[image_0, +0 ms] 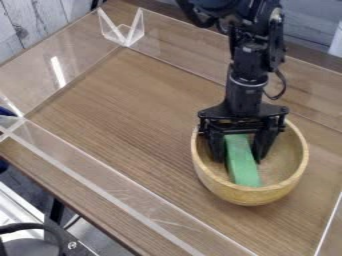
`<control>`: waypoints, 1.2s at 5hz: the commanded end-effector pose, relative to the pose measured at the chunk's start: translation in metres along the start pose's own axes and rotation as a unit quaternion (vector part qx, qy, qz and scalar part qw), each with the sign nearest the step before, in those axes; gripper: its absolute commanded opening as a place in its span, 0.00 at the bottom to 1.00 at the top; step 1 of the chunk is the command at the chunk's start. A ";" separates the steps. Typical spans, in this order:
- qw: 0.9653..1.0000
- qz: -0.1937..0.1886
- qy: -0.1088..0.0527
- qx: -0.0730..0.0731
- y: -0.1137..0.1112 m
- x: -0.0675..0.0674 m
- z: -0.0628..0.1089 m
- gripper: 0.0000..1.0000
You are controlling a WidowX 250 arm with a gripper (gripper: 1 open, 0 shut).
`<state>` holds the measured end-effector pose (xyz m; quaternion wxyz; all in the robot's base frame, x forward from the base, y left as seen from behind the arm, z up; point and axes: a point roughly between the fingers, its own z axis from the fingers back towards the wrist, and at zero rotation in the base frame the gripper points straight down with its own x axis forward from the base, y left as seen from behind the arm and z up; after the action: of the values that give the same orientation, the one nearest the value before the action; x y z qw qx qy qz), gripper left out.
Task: Remove the green block from inside the brown bowl and put it on the table
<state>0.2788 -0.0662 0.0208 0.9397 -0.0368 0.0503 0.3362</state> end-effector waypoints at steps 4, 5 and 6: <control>1.000 -0.027 0.000 -0.002 -0.009 0.000 -0.007 1.00; 0.999 -0.037 -0.001 -0.003 -0.011 0.000 -0.007 1.00; 1.000 -0.025 -0.004 -0.005 -0.004 0.005 -0.007 1.00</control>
<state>0.2829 -0.0683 0.0190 0.9480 -0.0414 0.0492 0.3117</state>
